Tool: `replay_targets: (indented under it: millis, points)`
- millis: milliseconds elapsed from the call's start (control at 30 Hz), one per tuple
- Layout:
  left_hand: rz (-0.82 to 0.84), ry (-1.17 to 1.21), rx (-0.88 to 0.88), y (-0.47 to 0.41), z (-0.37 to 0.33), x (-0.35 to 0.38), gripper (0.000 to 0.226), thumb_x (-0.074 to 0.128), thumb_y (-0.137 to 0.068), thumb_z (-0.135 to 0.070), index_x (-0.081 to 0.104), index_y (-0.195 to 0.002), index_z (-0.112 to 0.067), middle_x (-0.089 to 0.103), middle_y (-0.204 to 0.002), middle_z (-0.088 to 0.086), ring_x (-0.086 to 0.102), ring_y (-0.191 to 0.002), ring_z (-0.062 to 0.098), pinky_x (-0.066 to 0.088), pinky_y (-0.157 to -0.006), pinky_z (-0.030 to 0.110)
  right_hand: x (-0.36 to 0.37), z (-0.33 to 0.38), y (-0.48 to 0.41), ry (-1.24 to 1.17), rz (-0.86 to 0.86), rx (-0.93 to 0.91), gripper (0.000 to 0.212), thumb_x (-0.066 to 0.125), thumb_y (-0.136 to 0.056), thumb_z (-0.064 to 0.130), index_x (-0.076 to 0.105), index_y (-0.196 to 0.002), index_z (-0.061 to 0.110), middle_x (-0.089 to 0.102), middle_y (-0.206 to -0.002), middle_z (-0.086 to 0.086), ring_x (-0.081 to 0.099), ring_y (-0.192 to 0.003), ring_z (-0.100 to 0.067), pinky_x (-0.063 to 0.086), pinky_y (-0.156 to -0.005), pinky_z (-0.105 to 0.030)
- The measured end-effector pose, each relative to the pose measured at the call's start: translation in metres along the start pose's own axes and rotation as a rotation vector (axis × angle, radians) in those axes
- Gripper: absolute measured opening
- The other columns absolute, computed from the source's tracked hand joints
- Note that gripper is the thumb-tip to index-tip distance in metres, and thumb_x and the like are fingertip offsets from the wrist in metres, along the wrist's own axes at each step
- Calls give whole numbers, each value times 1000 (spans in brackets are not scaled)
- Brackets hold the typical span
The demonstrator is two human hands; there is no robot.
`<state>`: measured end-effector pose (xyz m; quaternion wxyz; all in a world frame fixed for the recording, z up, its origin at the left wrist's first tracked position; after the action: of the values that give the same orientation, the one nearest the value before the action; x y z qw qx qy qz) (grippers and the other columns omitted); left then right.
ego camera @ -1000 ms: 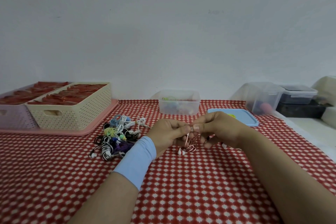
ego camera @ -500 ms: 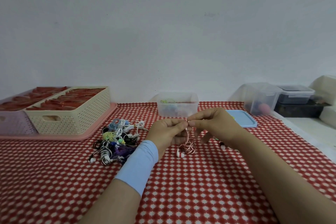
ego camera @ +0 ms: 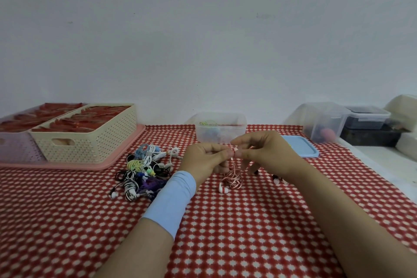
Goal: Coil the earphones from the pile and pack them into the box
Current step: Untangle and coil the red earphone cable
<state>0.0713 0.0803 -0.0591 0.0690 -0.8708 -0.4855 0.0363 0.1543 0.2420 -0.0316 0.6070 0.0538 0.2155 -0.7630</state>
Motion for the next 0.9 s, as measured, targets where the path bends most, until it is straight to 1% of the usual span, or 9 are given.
replay_targets:
  millis: [167,233,300,367,500,600,700,767,900]
  points:
    - [10,-7,-48,-2,3,0,8,75,-85,-16,78,-91,-12,68,-67,6,62,-58,13,54,-59,24,3,3,0,18,-5,-11,11,74,-89,9,80,-98,11,77,-82,-5,70,-65,-18,57,-53,-28]
    - [20,13,-66,-2,2,-1,10,73,-87,-18,77,-92,-11,67,-66,5,60,-58,12,50,-56,19,2,4,1,-58,6,46,14,67,-95,12,78,-104,10,77,-91,-9,70,-69,-20,57,-54,-29]
    - [53,47,-81,-3,2,-2,12,71,-88,-19,77,-94,-10,67,-70,4,58,-59,10,49,-56,19,-1,4,2,-180,50,138,20,59,-100,16,76,-109,10,76,-100,-12,69,-72,-22,56,-56,-31]
    - [80,64,-87,-2,2,-2,13,71,-88,-18,77,-96,-10,67,-72,4,58,-61,10,50,-59,20,-2,2,2,-232,103,208,21,60,-99,18,77,-109,10,76,-103,-10,68,-73,-20,55,-58,-30]
    - [119,47,-78,-3,1,-2,12,70,-88,-14,77,-97,-9,68,-72,2,58,-62,10,53,-62,21,-1,-2,0,-238,129,274,24,74,-83,21,79,-104,11,76,-90,-7,67,-72,-14,53,-57,-27]
    - [122,-55,-43,-4,1,-4,13,72,-87,-11,77,-98,-6,70,-73,4,61,-62,12,54,-65,23,-1,-5,-2,-230,142,343,27,77,-73,25,80,-97,12,75,-84,-8,68,-72,-14,54,-57,-27]
    - [109,-109,-21,-3,2,-7,10,73,-85,-7,77,-95,-6,72,-75,6,64,-63,13,55,-65,23,-1,-7,-3,-203,165,382,21,77,-81,18,80,-100,13,76,-88,-8,69,-73,-14,55,-58,-27]
    - [123,-83,-32,-4,2,-7,10,73,-85,-7,76,-95,-6,72,-75,4,64,-65,14,56,-66,24,-1,-6,-3,-215,169,377,21,74,-85,16,79,-105,12,75,-84,-5,69,-72,-13,54,-57,-26]
    - [134,-51,-48,-4,3,-9,12,71,-87,-5,75,-98,-2,70,-75,4,64,-64,13,55,-66,25,2,-3,-2,-168,123,336,14,74,-86,17,80,-99,14,75,-76,-2,68,-66,-11,41,-50,-20]
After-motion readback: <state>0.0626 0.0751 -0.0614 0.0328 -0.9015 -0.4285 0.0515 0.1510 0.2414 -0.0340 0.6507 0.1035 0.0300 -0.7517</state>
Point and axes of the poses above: each hand's wrist, its own y-axis away from the middle knuckle, its own x-axis out of the palm, z = x × y, the point moved 1 cm from there along -y, towards the middle knuckle
